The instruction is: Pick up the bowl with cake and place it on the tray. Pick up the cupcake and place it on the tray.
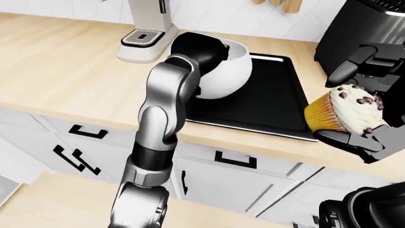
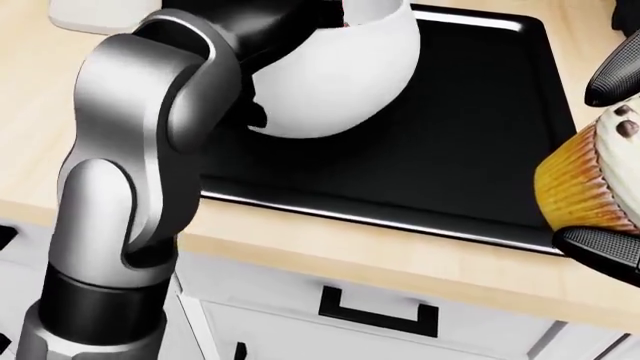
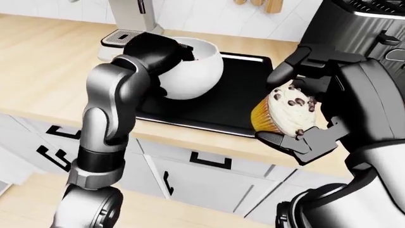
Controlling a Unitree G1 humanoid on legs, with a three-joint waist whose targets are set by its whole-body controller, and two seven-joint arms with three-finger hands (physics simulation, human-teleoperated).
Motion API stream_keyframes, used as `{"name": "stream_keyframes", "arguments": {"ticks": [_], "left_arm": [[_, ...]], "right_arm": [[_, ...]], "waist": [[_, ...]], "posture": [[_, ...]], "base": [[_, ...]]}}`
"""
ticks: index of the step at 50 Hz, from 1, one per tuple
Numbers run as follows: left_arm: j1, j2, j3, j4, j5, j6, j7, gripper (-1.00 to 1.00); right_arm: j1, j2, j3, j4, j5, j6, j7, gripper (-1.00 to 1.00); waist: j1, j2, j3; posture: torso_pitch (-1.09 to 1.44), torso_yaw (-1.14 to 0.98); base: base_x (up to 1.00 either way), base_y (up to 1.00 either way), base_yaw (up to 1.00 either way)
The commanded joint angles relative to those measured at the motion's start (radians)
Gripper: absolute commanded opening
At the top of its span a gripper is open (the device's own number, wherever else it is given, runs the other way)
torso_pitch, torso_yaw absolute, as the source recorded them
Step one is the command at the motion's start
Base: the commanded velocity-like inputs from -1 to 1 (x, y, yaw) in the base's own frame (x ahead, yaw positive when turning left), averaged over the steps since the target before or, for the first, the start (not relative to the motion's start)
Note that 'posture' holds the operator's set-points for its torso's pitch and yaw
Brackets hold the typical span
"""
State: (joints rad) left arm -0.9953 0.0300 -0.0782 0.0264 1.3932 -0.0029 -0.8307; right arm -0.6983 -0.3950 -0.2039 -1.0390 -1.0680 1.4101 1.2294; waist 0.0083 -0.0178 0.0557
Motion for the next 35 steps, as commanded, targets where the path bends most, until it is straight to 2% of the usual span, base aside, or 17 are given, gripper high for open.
{"name": "stream_keyframes", "arguments": {"ticks": [1,14,24,30,35], "left_arm": [[-0.042,0.005,0.01,-0.036,-0.002,0.006,0.005,0.22],[-0.071,0.002,0.008,-0.098,-0.005,0.016,-0.055,0.25],[-0.076,0.006,0.017,-0.158,-0.01,0.022,-0.103,0.36],[-0.079,0.025,0.041,-0.261,-0.032,0.062,-0.162,0.37],[-0.028,0.043,0.054,-0.425,-0.051,0.116,-0.23,0.4]], "right_arm": [[-0.019,-0.006,-0.011,-0.008,0.009,-0.024,-0.024,-1.0],[-0.029,-0.027,-0.014,-0.008,0.007,-0.003,-0.014,-1.0],[-0.037,-0.044,-0.011,-0.008,-0.001,0.014,-0.003,-1.0],[-0.039,-0.051,-0.004,-0.008,0.025,0.024,-0.032,-1.0],[-0.087,-0.076,0.032,0.037,0.122,0.048,-0.142,-1.0]], "waist": [[0.0,-0.005,-0.026],[0.001,-0.008,-0.02],[0.004,-0.01,-0.016],[0.004,-0.01,-0.014],[0.003,-0.007,-0.009]], "posture": [[0.0,0.0],[0.0,0.0],[0.0,0.0],[0.0,0.0],[0.0,0.0]], "base": [[0.0,0.0,0.0],[0.0,0.0,0.0],[0.0,0.0,0.0],[0.0,0.0,0.0],[0.0,0.0,0.0]]}}
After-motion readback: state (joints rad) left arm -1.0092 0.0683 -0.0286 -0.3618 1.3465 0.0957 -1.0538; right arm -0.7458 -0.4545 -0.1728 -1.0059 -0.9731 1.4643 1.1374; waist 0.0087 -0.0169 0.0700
